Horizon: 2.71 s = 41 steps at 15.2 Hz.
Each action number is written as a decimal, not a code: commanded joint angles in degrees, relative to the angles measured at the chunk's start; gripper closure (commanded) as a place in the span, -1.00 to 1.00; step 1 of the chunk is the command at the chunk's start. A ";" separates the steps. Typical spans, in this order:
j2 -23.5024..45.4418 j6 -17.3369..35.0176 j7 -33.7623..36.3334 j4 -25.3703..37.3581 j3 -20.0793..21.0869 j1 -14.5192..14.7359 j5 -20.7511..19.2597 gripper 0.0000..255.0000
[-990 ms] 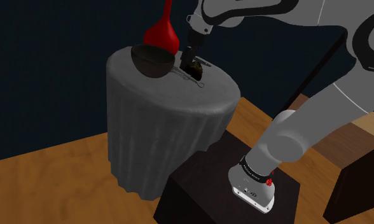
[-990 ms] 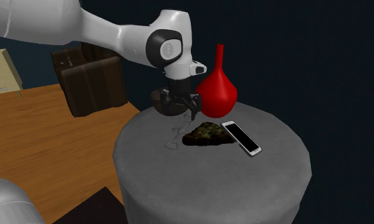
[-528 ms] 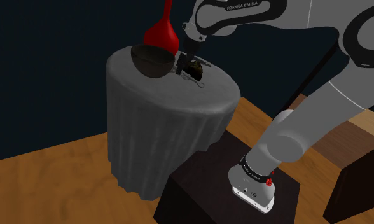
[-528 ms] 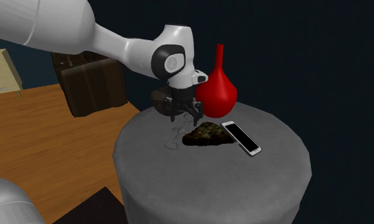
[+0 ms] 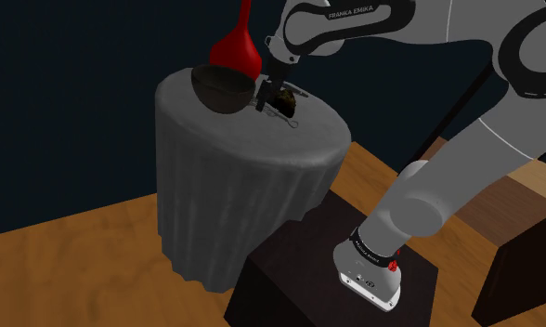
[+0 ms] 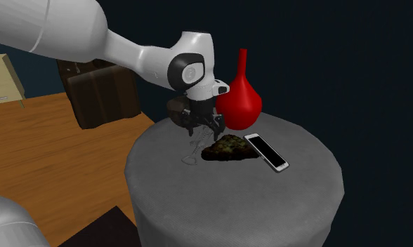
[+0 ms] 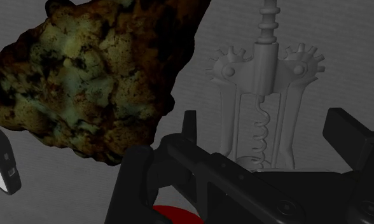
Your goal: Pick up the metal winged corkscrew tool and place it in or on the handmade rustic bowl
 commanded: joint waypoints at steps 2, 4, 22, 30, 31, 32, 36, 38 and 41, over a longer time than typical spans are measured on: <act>0.00 0.00 0.00 0.00 0.00 0.00 0.00 1.00; 0.00 0.00 0.00 0.00 0.00 0.00 0.00 1.00; -1.86 -8.54 0.33 6.69 0.12 0.00 -0.21 1.00; -2.26 -14.71 0.49 12.46 0.18 0.03 -0.26 1.00; -2.25 -15.48 0.51 13.24 0.18 0.03 -0.27 1.00; -2.23 -16.25 0.53 14.03 0.19 0.03 -0.27 1.00; -2.03 -19.34 0.58 17.32 0.20 0.05 -0.26 1.00; -1.85 -20.89 0.61 19.05 0.21 0.06 -0.25 1.00; -1.49 -23.23 0.64 21.75 0.21 0.07 -0.22 1.00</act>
